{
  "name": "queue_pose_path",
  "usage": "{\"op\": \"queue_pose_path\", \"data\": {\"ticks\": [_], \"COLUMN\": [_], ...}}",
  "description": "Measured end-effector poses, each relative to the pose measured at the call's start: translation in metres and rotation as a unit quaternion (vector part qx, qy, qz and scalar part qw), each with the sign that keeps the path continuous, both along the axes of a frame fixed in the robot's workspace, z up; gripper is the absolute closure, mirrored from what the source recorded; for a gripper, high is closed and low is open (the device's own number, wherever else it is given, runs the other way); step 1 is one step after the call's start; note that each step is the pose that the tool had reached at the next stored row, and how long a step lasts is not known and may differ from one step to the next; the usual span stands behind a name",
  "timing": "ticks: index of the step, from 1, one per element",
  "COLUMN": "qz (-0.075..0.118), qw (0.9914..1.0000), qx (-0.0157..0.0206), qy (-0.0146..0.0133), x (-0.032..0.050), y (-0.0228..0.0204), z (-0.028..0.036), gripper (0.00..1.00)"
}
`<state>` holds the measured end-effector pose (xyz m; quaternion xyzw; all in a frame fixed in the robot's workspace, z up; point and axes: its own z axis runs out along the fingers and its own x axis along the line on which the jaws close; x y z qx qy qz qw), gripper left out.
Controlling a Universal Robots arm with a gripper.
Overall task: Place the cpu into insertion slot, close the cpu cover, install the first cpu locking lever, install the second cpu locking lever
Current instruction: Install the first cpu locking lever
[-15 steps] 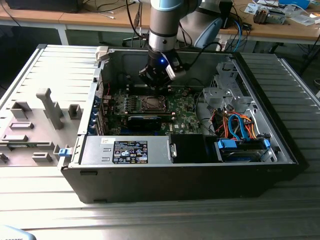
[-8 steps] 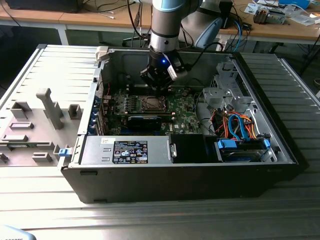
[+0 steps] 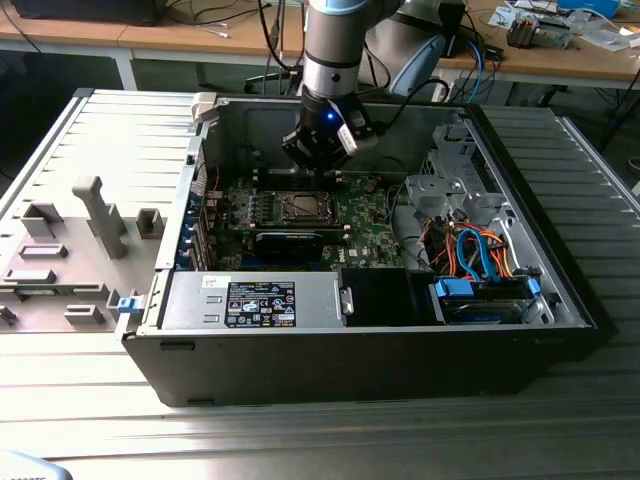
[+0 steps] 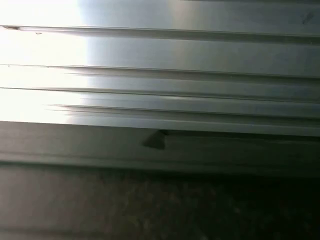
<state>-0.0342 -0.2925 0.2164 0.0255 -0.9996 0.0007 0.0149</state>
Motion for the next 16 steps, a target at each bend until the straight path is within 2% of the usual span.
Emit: {"op": "queue_pose_path", "data": {"ticks": [2,4,5,8,10,12,14,16], "qz": [0.000,0.000,0.000,0.000,0.000,0.000,0.000,0.000], "qw": [1.00000,1.00000,1.00000,1.00000,1.00000,1.00000,1.00000,1.00000], "qx": [0.0001,0.0000,0.0000,0.0000,-0.0001,0.0000,-0.0001,-0.0001], "qy": [-0.0005,-0.0007,-0.0007,-0.0008,-0.0007,-0.0007,-0.0007,-0.0007], "x": [-0.0006,-0.0014,-0.0018,-0.0019,-0.0020,-0.0020,-0.0020,-0.0021], "y": [-0.0016,-0.0055,-0.0101,-0.0194,-0.0282,-0.0349,-0.0375,-0.0377], "z": [0.0011,0.0012,0.0012,0.0011,0.0012,0.0011,0.0016,0.0052], "gripper": [0.89,0.89,0.89,0.89,0.89,0.89,0.89,0.89]}}
